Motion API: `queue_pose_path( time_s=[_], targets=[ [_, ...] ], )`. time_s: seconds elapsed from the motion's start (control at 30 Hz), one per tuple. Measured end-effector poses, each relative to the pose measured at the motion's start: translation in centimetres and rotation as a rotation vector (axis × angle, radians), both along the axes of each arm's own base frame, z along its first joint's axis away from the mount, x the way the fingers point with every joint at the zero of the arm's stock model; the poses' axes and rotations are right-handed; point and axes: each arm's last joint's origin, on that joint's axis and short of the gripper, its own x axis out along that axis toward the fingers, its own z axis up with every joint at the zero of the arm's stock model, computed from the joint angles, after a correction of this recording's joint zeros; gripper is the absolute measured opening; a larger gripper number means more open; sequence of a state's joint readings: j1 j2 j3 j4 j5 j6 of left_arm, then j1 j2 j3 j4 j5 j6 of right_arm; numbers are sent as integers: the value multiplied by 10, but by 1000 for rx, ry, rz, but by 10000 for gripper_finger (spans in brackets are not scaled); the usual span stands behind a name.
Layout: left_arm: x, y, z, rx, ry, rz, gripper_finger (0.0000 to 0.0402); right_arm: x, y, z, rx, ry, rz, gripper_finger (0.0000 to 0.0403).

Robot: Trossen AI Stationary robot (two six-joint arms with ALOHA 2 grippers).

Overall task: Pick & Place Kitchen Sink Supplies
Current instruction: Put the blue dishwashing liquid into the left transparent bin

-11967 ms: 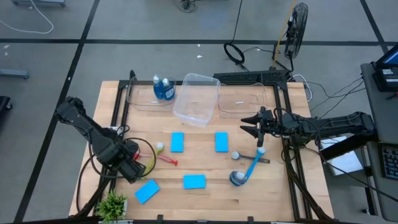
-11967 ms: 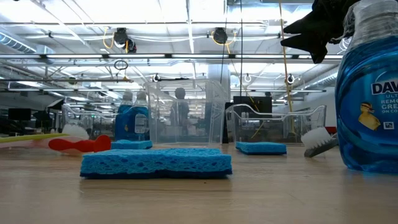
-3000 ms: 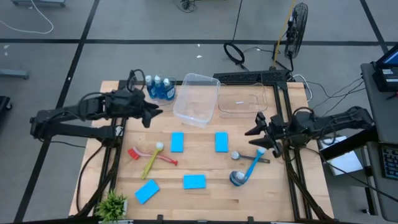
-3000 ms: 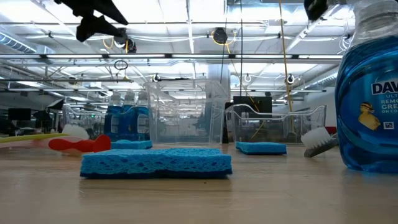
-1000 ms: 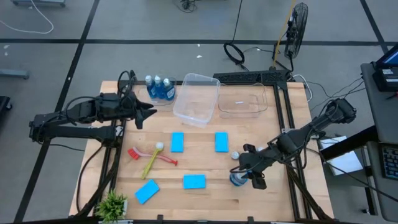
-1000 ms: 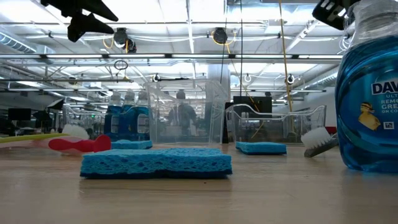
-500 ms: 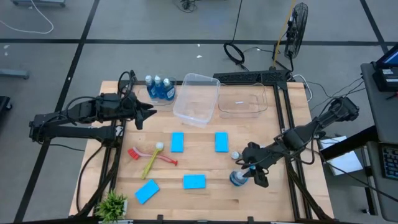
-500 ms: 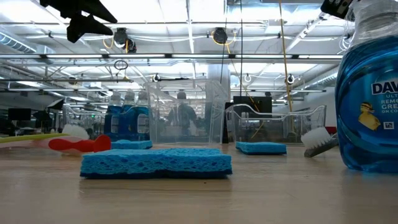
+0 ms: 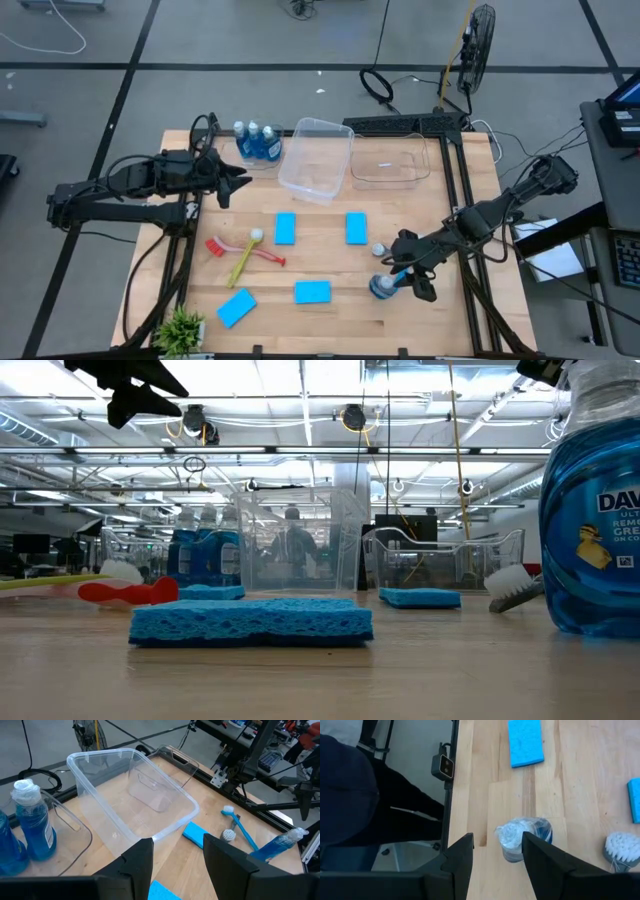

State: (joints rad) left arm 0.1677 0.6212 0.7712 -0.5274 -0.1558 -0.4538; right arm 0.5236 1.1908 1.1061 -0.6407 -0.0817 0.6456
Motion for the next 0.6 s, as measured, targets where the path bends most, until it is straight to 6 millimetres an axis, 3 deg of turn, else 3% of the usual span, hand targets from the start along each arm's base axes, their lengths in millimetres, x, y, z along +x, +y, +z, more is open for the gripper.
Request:
queue_pose_path(
  time_s=[0.3, 0.6],
  targets=[
    [0, 0, 0, -1, -1, 0, 175, 0, 0, 0, -1, -1, 3, 166],
    [0, 0, 0, -2, -1, 1, 175, -3, -2, -3, -27, 44, -3, 280]
  ],
)
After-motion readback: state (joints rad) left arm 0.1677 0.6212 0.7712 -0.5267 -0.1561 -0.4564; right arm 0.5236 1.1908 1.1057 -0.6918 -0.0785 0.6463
